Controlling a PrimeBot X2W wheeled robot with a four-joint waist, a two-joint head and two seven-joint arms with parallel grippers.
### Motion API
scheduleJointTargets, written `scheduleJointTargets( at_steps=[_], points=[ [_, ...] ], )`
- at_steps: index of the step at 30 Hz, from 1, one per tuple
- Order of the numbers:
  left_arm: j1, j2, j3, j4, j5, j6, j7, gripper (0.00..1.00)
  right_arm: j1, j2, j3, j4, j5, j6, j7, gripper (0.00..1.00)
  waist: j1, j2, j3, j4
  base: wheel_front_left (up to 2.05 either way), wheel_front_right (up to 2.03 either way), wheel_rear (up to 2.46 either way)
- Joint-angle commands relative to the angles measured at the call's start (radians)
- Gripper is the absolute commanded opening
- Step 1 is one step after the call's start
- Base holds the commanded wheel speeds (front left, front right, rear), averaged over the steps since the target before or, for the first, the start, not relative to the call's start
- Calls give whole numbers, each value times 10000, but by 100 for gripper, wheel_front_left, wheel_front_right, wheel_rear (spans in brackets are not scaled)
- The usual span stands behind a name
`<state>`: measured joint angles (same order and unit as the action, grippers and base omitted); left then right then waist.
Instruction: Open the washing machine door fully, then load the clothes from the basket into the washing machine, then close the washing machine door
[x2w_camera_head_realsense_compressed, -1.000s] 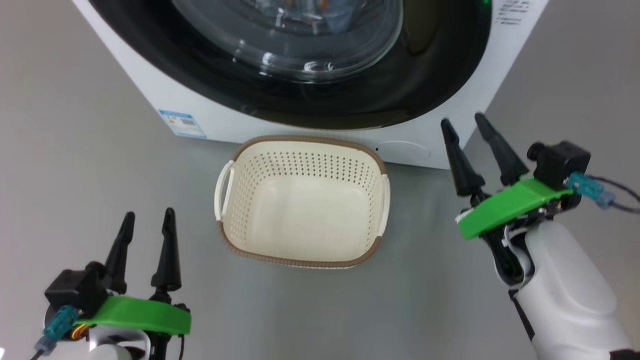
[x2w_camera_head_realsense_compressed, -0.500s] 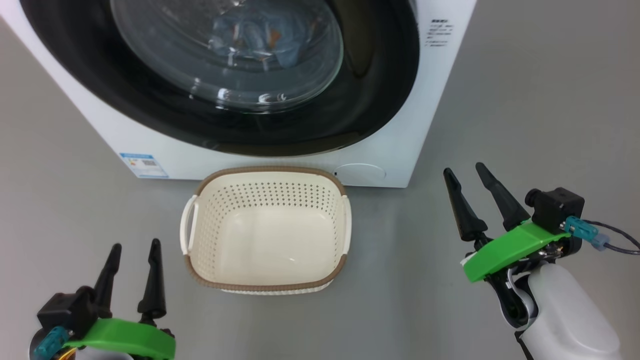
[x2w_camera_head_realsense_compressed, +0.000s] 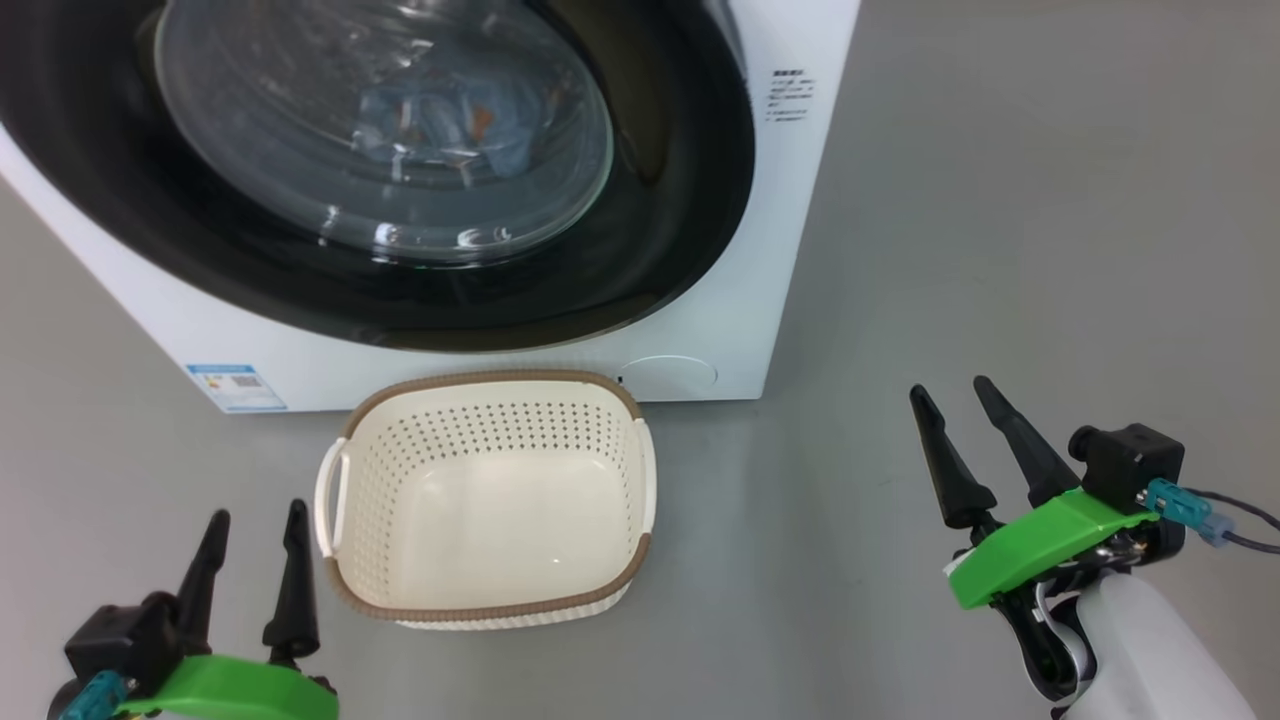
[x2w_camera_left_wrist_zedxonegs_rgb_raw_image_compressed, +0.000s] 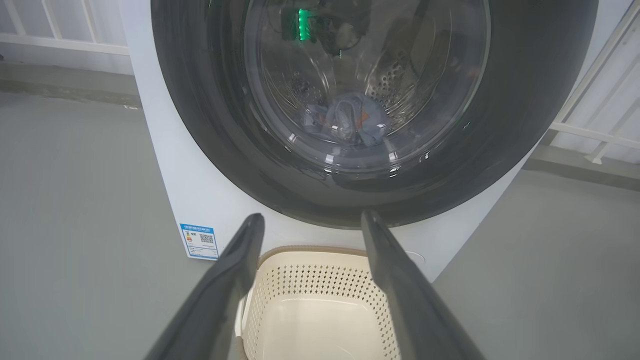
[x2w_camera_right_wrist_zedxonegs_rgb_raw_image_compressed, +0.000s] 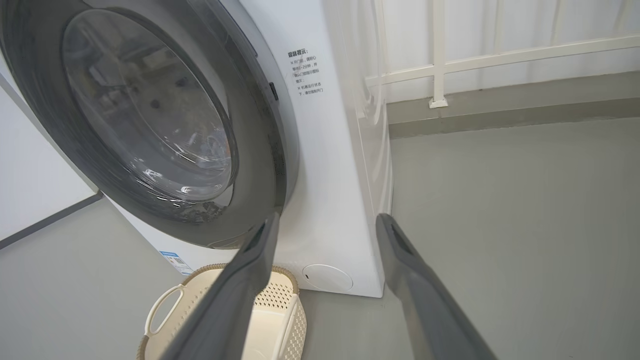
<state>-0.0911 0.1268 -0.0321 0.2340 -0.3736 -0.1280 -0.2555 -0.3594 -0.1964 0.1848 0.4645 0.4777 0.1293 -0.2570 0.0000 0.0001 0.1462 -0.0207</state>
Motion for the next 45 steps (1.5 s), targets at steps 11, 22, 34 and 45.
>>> scheduleJointTargets(
  at_steps=[11,22,34,45],
  points=[
    [110,296,516,-203,204,-27,-63,100,617,-165,-147,-269,-4,14,-48,100,0,-1,-156,-371,0,0,0],
    [291,265,698,-221,247,-27,-63,100,937,-189,-389,-295,-48,14,-48,100,0,-1,-251,-562,0,0,0],
    [416,238,786,-181,309,-27,-63,100,1107,-114,-493,-295,-93,14,-48,100,0,-1,-398,-543,0,0,0],
    [589,-233,464,353,-79,1,124,0,1269,175,-693,259,323,0,119,0,6,-1,-434,-525,0,0,0]
  ],
)
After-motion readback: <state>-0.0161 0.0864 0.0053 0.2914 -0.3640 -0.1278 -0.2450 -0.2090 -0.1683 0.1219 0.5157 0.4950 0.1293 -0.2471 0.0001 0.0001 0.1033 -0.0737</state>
